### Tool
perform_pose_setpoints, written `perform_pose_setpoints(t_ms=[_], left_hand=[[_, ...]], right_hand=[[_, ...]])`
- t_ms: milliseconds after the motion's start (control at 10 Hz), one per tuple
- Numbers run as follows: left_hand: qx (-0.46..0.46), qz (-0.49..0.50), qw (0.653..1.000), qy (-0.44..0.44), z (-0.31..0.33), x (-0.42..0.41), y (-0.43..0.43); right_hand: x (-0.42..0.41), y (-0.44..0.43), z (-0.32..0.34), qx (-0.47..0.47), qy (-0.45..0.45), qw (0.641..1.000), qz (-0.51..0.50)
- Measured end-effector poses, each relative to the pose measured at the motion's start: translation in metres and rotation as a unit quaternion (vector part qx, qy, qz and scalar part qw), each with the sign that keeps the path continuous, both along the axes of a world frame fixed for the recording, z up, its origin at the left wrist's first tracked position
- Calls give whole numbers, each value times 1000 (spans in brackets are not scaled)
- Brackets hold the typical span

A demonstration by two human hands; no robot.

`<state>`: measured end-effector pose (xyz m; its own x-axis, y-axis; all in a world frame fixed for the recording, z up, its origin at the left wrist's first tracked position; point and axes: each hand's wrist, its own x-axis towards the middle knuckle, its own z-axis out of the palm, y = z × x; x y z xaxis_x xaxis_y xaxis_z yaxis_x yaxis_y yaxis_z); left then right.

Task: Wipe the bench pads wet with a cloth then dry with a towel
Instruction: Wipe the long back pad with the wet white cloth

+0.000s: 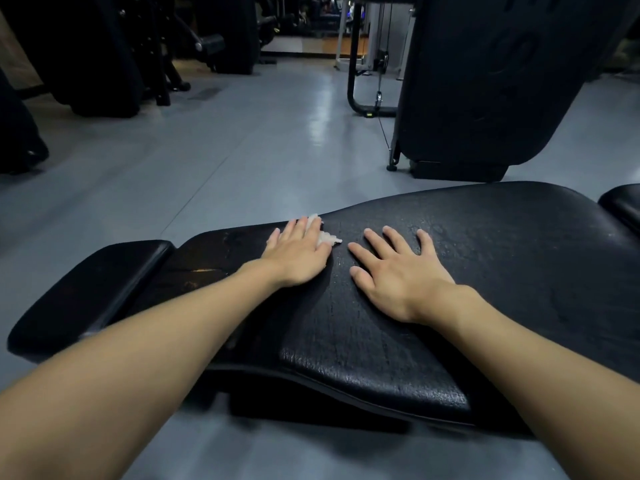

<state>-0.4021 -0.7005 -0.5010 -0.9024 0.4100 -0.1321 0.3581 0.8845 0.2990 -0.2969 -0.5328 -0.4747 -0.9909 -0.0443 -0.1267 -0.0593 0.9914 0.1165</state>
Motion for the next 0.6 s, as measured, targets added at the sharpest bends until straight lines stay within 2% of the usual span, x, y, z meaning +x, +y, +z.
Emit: perform_pose_setpoints(t_ms=[200,600], left_hand=[[-13,25,1000,2,3,-27,10],[9,-4,1000,-6,-1,86,-38]], right_hand=[[-1,0,0,0,3,1000,-5],[2,-2,5,-12,0,1000,-14]])
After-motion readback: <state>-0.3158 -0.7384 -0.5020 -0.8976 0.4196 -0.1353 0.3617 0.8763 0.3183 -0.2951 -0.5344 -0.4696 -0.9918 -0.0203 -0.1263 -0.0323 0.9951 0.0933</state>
